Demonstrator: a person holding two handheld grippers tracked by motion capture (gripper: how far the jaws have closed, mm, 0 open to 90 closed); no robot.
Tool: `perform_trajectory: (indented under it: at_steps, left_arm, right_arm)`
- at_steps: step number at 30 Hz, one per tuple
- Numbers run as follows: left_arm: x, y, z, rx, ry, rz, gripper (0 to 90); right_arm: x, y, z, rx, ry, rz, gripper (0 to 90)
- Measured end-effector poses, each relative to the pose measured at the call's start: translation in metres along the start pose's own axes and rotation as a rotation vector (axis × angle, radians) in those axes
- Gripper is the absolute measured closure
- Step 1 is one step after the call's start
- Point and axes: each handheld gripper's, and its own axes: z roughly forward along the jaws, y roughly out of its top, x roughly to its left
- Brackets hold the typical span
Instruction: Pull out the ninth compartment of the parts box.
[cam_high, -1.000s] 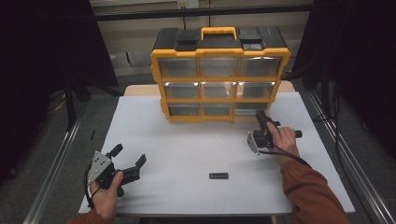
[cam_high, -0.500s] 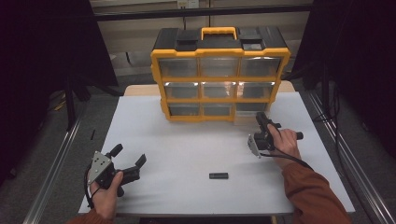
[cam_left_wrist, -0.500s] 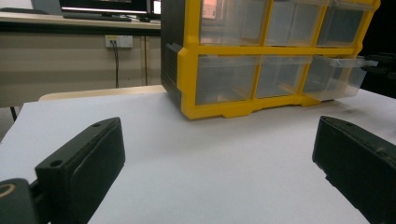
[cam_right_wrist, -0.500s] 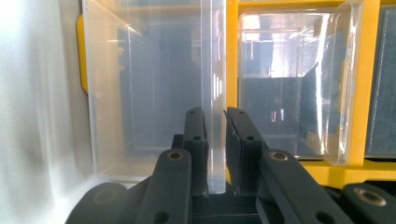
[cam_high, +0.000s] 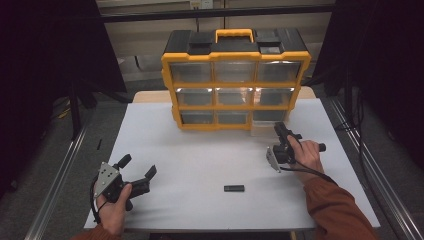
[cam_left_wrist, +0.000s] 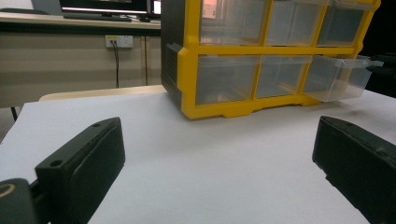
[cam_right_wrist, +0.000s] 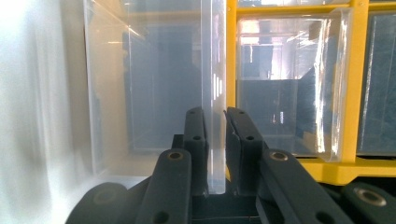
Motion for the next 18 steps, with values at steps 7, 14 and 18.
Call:
perform_trajectory:
  at_steps: [7,14,18]
  left_arm:
    - [0.0000,0.0000,-0.0001,-0.001,0.000,-0.002,2.4]
    - [-0.0002,-0.0001,0.0001,0.001,0.001,0.001,2.4]
    - [-0.0002,-0.0001,0.0001,0.001,0.001,-0.002,2.4]
  right_arm:
    - [-0.0007,0.0005,-0.0034,-0.006,-0.004,-0.011,80.3]
    - [0.0010,0.0008,-0.0058,0.000,-0.005,-0.001,80.4]
    - [0.0011,0.0008,-0.0075,-0.007,-0.008,-0.002,80.4]
